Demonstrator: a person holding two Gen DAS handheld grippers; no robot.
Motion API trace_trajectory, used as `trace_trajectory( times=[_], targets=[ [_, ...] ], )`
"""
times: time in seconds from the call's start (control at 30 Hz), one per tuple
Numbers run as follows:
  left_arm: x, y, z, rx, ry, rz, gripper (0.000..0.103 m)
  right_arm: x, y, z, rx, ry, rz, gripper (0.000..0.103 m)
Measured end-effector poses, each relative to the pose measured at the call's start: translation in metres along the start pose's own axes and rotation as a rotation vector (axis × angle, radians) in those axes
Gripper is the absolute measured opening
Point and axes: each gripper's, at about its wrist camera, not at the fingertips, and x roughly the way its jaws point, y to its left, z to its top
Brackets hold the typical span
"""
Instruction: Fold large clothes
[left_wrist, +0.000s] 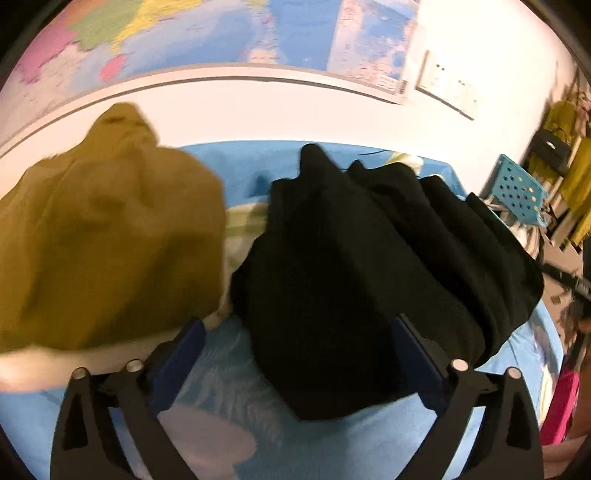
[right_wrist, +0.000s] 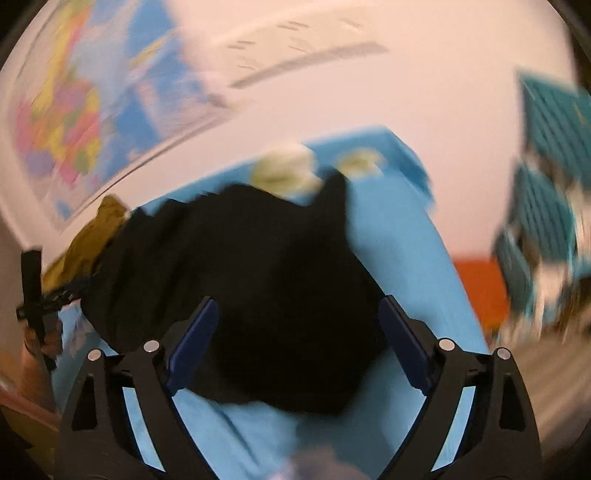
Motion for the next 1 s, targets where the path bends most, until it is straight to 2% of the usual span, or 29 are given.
trace_trajectory(
  times=[0.1,0.17,0.23,0.27,0.3,0.33,0.37,0.4,0.43,0.47,0.5,0.53,0.57,0.63,0.7,0.77,0.83,0.87,0.9,0.93,0.97,1.0],
  targets=[
    [0.007,0.003,-0.007,-0.035,0.037,-0.057,0.096,0.011,-0.008,-0.018,0.035,0.02,0.066,0.09],
    [0.012,0.005,-0.01,-0.064,0.056,-0.106,0.096,0.026,-0.002,-0.02,0.018,0.031,0.124,0.09],
    [0.023,0.006,-0.01,-0.096,0.064,-0.143,0.096,0.031,0.005,-0.017,0.008,0.039,0.133,0.093],
    [0.028,0.006,-0.01,-0.11,0.069,-0.168,0.096,0.033,0.01,-0.014,-0.014,0.034,0.155,0.089],
    [0.033,0.006,-0.01,-0.126,0.08,-0.204,0.096,0.035,0.011,-0.012,-0.02,0.035,0.174,0.082],
    [0.037,0.005,-0.011,-0.142,0.091,-0.233,0.096,0.041,0.014,-0.009,-0.02,0.049,0.187,0.063],
    [0.042,0.004,-0.012,-0.157,0.104,-0.262,0.096,0.044,0.016,-0.007,-0.029,0.062,0.181,0.049],
    [0.041,-0.002,-0.012,-0.139,0.084,-0.245,0.092,0.043,0.016,-0.005,-0.032,0.06,0.193,0.041],
    [0.04,-0.007,-0.012,-0.114,0.086,-0.241,0.075,0.04,0.017,-0.003,-0.027,0.058,0.213,0.027],
    [0.037,-0.012,-0.01,-0.102,0.085,-0.246,0.058,0.031,0.018,0.002,-0.017,0.049,0.242,0.023],
    [0.03,-0.013,-0.008,-0.117,0.084,-0.265,0.05,0.022,0.02,0.005,-0.015,0.033,0.261,0.021],
    [0.025,-0.013,-0.006,-0.131,0.088,-0.279,0.038,0.009,0.023,0.009,-0.015,0.008,0.281,0.02],
    [0.016,-0.009,-0.003,-0.161,0.099,-0.308,0.032,-0.004,0.027,0.012,-0.023,-0.02,0.297,0.019],
    [-0.004,-0.005,-0.002,-0.195,0.106,-0.372,0.028,-0.043,0.037,0.019,-0.054,-0.091,0.311,0.019],
    [-0.037,-0.01,-0.008,-0.144,0.085,-0.39,0.028,-0.074,0.041,0.02,-0.101,-0.135,0.316,0.019],
    [-0.051,-0.011,-0.018,-0.123,0.091,-0.402,0.029,-0.087,0.035,0.013,-0.111,-0.125,0.313,0.019],
    [-0.045,-0.01,-0.035,-0.135,0.145,-0.416,0.03,-0.074,0.026,-0.003,-0.105,-0.035,0.257,0.021],
    [-0.034,-0.011,-0.044,-0.136,0.189,-0.399,0.032,-0.057,0.017,-0.017,-0.081,0.044,0.23,0.021],
    [-0.017,-0.011,-0.057,-0.136,0.254,-0.36,0.036,-0.044,0.01,-0.026,-0.066,0.094,0.199,0.022],
    [-0.009,-0.009,-0.064,-0.143,0.286,-0.33,0.046,-0.032,0.004,-0.036,-0.05,0.143,0.171,0.024],
    [-0.004,-0.008,-0.067,-0.158,0.295,-0.313,0.05,-0.023,-0.002,-0.044,-0.031,0.176,0.153,0.029],
    [-0.008,-0.009,-0.067,-0.149,0.264,-0.303,0.053,-0.023,-0.008,-0.048,-0.002,0.169,0.152,0.031]
  ],
)
